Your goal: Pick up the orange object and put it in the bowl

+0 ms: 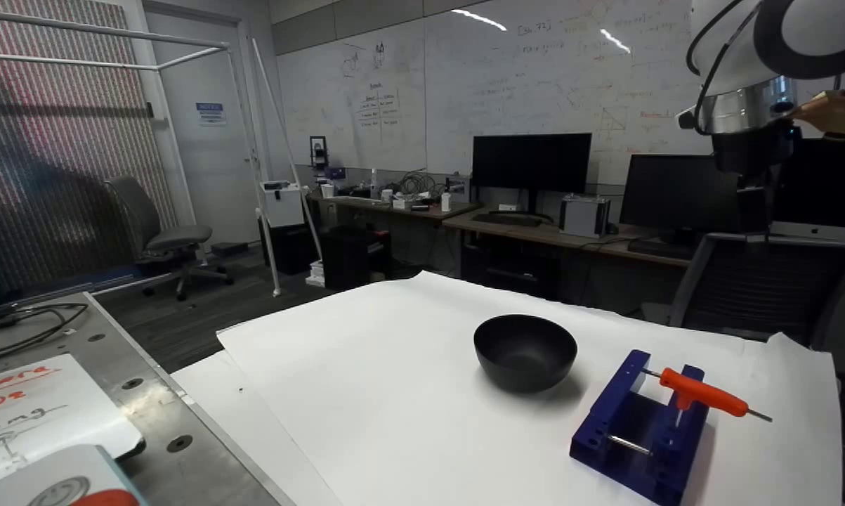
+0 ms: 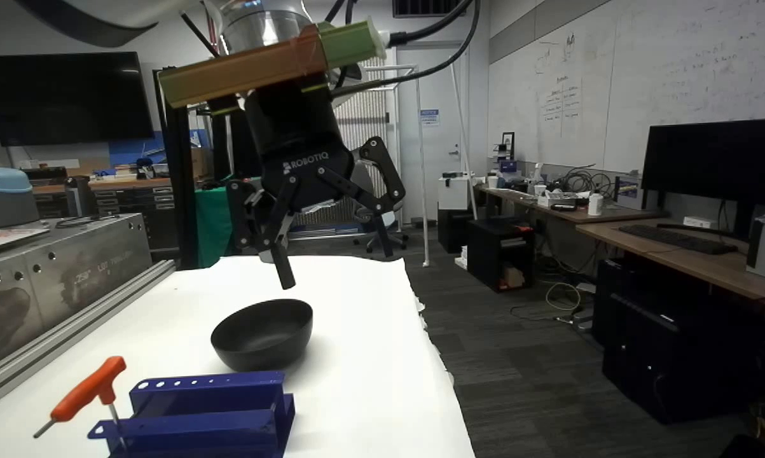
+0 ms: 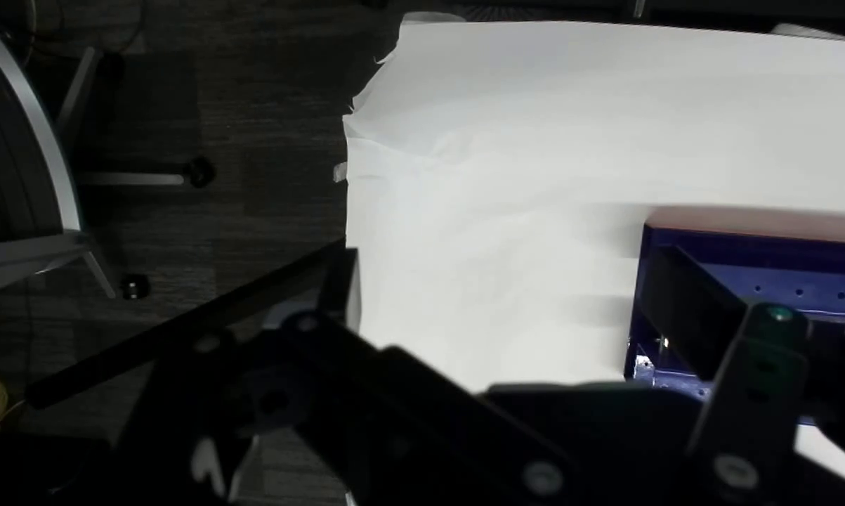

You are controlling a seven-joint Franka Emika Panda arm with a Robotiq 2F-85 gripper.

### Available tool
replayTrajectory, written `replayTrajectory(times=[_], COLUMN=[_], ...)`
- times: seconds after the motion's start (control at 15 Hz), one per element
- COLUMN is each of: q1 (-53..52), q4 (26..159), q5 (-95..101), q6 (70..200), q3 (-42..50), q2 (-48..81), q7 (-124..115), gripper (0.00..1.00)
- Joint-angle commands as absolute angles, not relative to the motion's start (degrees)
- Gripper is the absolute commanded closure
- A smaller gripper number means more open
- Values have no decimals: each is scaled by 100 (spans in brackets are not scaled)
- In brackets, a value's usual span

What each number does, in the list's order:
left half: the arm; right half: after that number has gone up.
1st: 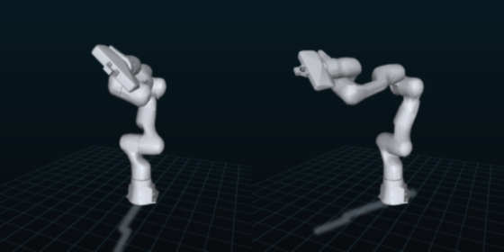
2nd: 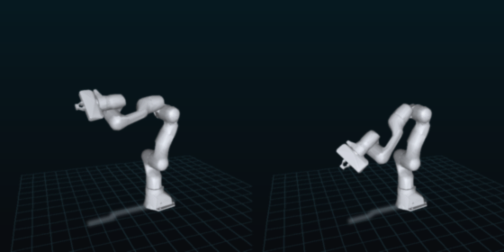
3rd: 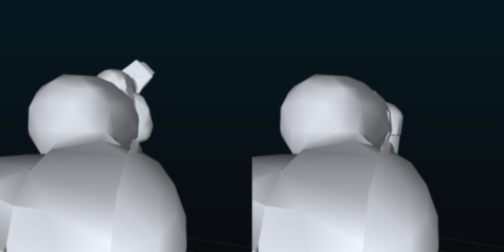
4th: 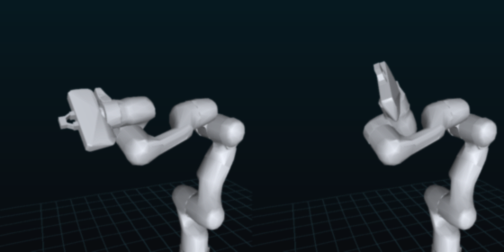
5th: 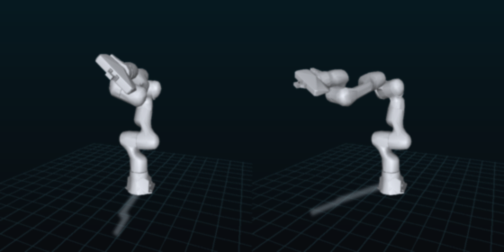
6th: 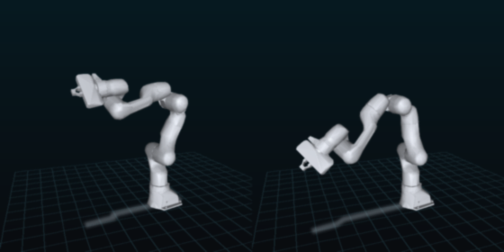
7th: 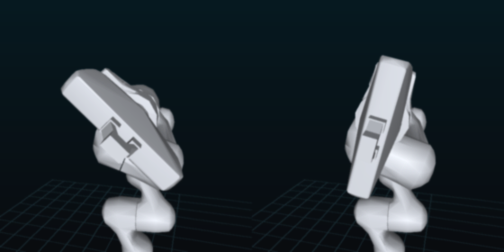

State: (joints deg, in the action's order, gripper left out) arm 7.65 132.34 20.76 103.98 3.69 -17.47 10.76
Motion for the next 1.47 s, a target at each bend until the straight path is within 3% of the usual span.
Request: replayTrajectory(times=[0.0, 1.4], q1=[670, 581], q4=[13226, 13161], q5=[2096, 1864], q6=[10380, 10223], q3=[453, 333], q2=[-1747, -1761], q7=[1056, 706], gripper=[0, 0])
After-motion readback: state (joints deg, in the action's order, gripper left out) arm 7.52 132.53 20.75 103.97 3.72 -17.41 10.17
